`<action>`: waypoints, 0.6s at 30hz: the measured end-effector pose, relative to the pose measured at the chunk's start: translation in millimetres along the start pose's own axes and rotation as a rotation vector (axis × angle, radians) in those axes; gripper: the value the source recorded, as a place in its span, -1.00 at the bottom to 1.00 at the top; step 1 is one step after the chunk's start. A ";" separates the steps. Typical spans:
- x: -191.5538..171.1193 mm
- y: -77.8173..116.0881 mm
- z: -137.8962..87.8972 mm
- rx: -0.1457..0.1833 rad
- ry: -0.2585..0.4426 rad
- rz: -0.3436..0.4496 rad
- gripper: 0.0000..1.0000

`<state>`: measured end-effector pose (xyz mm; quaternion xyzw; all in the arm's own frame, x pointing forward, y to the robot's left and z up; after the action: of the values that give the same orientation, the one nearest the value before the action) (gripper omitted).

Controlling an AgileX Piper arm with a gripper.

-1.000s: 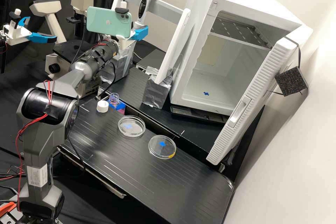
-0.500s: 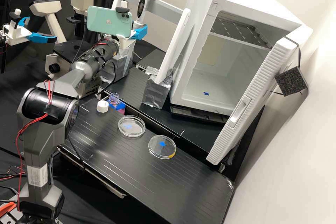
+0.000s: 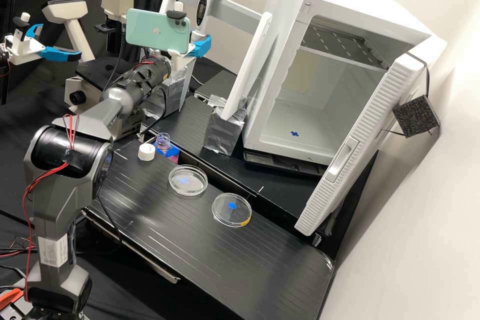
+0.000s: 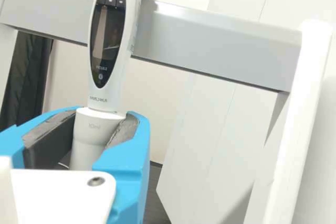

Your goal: Use the pipette

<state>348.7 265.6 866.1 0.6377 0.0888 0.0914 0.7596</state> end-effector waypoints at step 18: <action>0.2 13.9 3.1 0.075 -0.007 -0.004 -1.00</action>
<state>349.3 265.1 880.4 0.6660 0.0907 0.0841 0.7357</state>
